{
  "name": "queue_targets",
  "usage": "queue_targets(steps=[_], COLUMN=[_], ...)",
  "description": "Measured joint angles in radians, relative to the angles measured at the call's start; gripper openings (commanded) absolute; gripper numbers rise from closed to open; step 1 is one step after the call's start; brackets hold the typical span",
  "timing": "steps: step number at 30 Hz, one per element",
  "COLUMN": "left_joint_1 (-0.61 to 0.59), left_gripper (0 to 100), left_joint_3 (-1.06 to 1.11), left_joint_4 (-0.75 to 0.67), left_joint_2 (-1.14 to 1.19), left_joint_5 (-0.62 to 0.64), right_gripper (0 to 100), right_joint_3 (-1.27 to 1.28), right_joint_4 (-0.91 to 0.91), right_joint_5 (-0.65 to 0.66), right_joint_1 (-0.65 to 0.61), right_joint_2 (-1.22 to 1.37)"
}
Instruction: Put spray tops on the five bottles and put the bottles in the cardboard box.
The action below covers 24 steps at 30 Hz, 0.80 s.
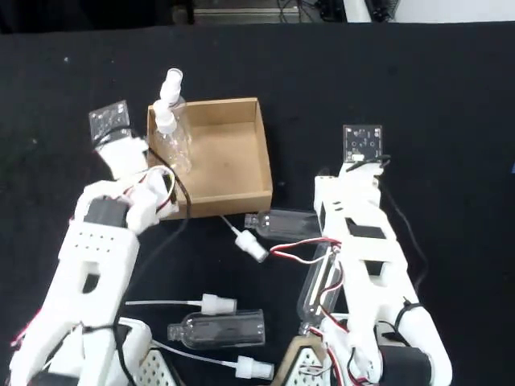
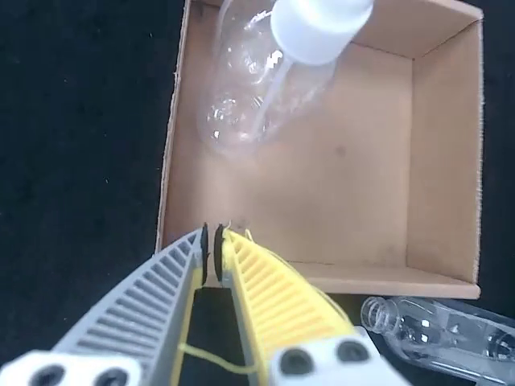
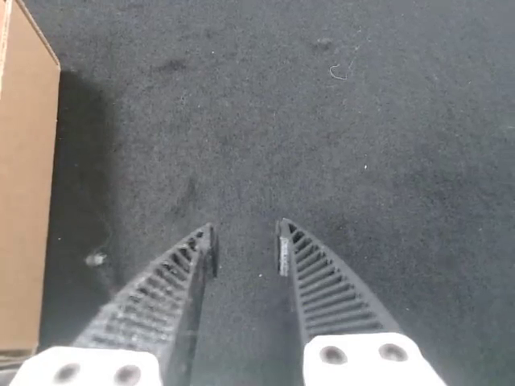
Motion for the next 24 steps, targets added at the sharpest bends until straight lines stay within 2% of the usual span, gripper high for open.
queue_targets(steps=[7,15,24], left_joint_1=[0.003,0.003,0.028], left_gripper=[3,3,3], left_joint_3=[-0.023,-0.02,0.095], left_joint_4=[-0.066,-0.232,-0.404], left_joint_2=[0.11,0.117,0.12], left_joint_5=[0.0,0.005,0.006], right_gripper=[10.0,10.0,10.0], right_joint_3=[0.0,0.0,0.0], right_joint_4=[0.0,0.0,0.0], right_joint_5=[0.0,0.0,0.0], right_joint_1=[0.0,0.0,0.0], right_joint_2=[0.0,0.0,0.0])
